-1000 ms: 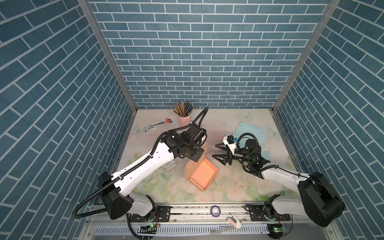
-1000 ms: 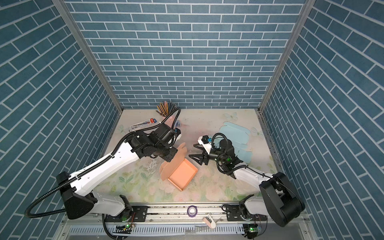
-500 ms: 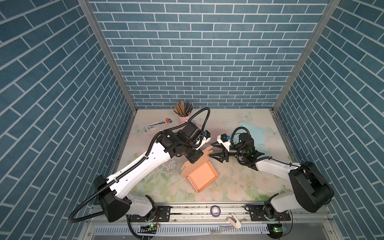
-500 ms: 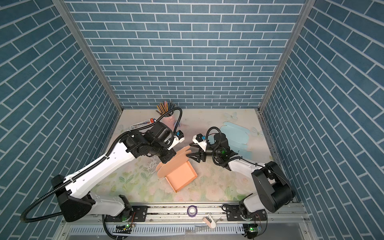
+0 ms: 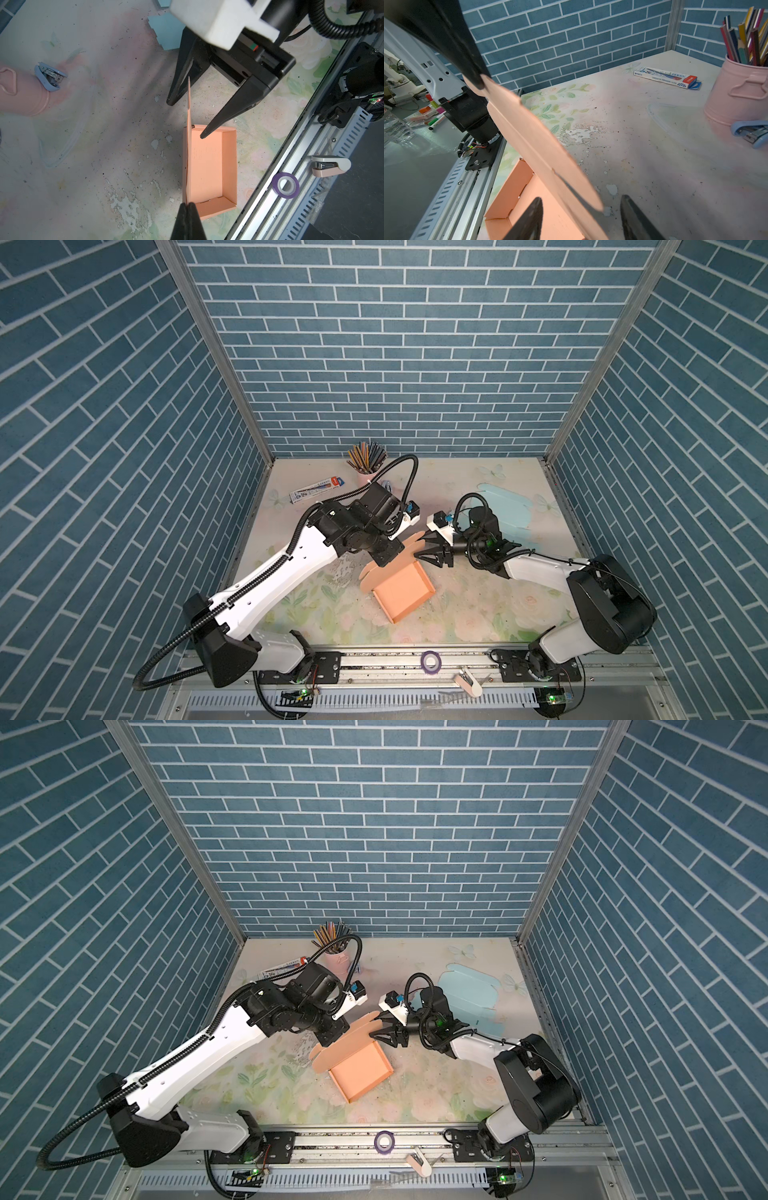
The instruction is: Fold the paper box
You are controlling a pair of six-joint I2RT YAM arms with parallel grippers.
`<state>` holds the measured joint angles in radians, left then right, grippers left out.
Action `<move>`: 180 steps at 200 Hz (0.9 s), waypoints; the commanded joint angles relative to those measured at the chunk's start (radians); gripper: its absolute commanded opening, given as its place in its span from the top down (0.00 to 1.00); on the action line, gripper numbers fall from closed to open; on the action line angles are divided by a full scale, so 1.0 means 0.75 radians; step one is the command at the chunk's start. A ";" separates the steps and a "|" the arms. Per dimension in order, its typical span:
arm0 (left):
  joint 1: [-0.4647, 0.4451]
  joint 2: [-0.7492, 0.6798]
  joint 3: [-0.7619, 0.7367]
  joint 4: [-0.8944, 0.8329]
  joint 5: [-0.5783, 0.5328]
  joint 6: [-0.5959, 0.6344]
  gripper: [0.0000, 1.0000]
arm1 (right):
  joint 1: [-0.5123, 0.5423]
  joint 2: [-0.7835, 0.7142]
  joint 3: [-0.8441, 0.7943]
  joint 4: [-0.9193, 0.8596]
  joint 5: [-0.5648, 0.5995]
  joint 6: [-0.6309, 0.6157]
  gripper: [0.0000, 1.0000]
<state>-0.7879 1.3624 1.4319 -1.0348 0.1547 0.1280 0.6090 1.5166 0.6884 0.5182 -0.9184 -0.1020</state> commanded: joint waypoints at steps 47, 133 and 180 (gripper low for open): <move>0.010 -0.012 -0.018 -0.015 -0.022 0.046 1.00 | 0.027 -0.003 0.027 -0.042 -0.027 -0.098 0.60; 0.010 -0.007 -0.037 -0.025 -0.070 0.065 1.00 | 0.029 -0.022 0.028 -0.104 0.005 -0.126 0.68; 0.010 0.002 -0.065 -0.005 -0.084 0.081 1.00 | 0.029 -0.018 0.037 -0.145 0.031 -0.151 0.77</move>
<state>-0.7876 1.3628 1.4025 -1.0389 0.1123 0.1589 0.6239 1.5162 0.6930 0.4347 -0.9005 -0.1394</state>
